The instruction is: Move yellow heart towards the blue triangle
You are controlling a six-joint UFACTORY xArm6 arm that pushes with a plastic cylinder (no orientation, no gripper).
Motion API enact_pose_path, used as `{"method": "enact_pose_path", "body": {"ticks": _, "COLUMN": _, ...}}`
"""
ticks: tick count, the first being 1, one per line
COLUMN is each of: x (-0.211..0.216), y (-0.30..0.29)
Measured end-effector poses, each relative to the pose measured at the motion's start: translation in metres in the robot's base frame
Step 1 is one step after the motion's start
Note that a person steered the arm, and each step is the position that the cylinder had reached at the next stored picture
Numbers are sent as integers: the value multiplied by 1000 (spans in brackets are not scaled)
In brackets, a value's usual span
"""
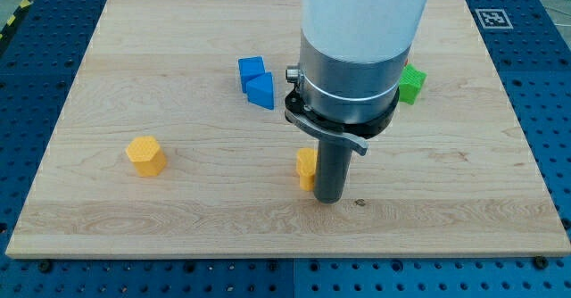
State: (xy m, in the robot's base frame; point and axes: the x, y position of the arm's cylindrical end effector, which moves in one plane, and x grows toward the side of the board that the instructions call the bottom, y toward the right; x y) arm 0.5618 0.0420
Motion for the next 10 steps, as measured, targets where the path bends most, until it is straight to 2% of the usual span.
{"method": "enact_pose_path", "body": {"ticks": 3, "x": -3, "y": -9}}
{"method": "enact_pose_path", "body": {"ticks": 5, "x": -24, "y": -48}}
{"method": "enact_pose_path", "body": {"ticks": 7, "x": -14, "y": -11}}
{"method": "enact_pose_path", "body": {"ticks": 8, "x": -35, "y": -11}}
{"method": "enact_pose_path", "body": {"ticks": 10, "x": -41, "y": -16}}
